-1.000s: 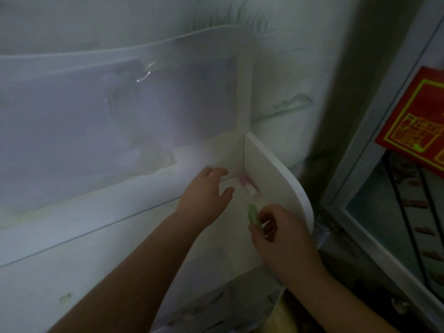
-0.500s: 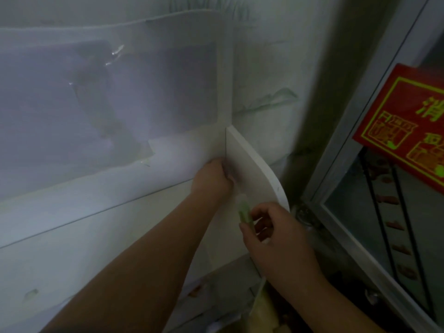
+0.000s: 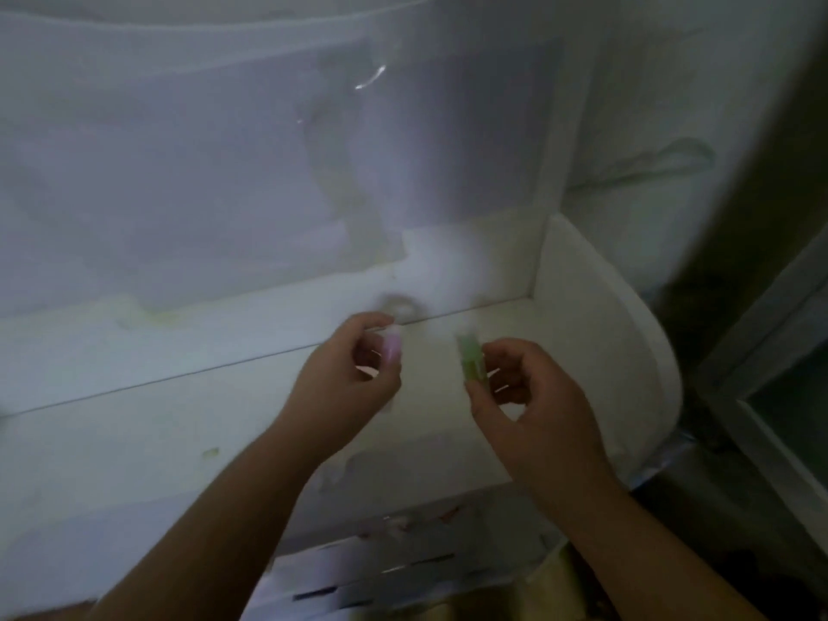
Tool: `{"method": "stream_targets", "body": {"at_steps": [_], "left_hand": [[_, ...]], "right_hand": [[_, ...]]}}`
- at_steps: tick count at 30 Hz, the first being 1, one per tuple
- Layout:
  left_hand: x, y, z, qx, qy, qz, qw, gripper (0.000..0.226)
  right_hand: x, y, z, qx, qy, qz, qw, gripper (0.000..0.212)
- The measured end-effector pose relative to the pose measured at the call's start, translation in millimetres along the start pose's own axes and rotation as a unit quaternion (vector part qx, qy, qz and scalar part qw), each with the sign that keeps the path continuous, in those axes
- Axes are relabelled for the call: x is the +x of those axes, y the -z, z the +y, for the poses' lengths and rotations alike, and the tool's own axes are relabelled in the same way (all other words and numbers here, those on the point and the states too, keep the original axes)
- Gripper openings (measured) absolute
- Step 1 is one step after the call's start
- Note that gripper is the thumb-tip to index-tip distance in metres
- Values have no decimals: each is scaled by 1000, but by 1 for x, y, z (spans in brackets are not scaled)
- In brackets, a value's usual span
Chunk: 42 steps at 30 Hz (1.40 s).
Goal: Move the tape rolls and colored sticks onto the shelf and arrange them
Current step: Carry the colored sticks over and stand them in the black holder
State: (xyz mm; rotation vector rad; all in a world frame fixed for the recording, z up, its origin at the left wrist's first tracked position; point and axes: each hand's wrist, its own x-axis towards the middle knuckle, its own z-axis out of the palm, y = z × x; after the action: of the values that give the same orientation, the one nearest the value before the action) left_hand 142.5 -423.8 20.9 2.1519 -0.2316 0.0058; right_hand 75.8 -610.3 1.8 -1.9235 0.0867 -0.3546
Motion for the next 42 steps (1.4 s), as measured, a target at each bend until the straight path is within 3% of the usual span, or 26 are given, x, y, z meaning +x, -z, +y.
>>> {"method": "stream_targets", "body": {"at_steps": [5, 9, 12, 19, 29, 42], "left_hand": [[-43, 60, -23, 0, 13, 46, 999, 19], [-82, 114, -43, -2, 21, 95, 995, 34], [-121, 160, -58, -21, 7, 121, 992, 31], [-239, 264, -122, -3, 2, 199, 980, 13], [-397, 399, -195, 4, 41, 268, 962, 21], [-463, 503, -264, 33, 117, 354, 927, 28]], "right_hand": [[-13, -52, -23, 27, 19, -54, 998, 28], [-34, -100, -55, 45, 59, -81, 994, 36], [-58, -141, -86, 61, 67, -94, 991, 40], [-148, -243, -155, 55, 78, -173, 980, 32], [-269, -384, -240, 95, 123, -284, 946, 27], [-326, -523, -302, 161, 141, -376, 902, 18]]}}
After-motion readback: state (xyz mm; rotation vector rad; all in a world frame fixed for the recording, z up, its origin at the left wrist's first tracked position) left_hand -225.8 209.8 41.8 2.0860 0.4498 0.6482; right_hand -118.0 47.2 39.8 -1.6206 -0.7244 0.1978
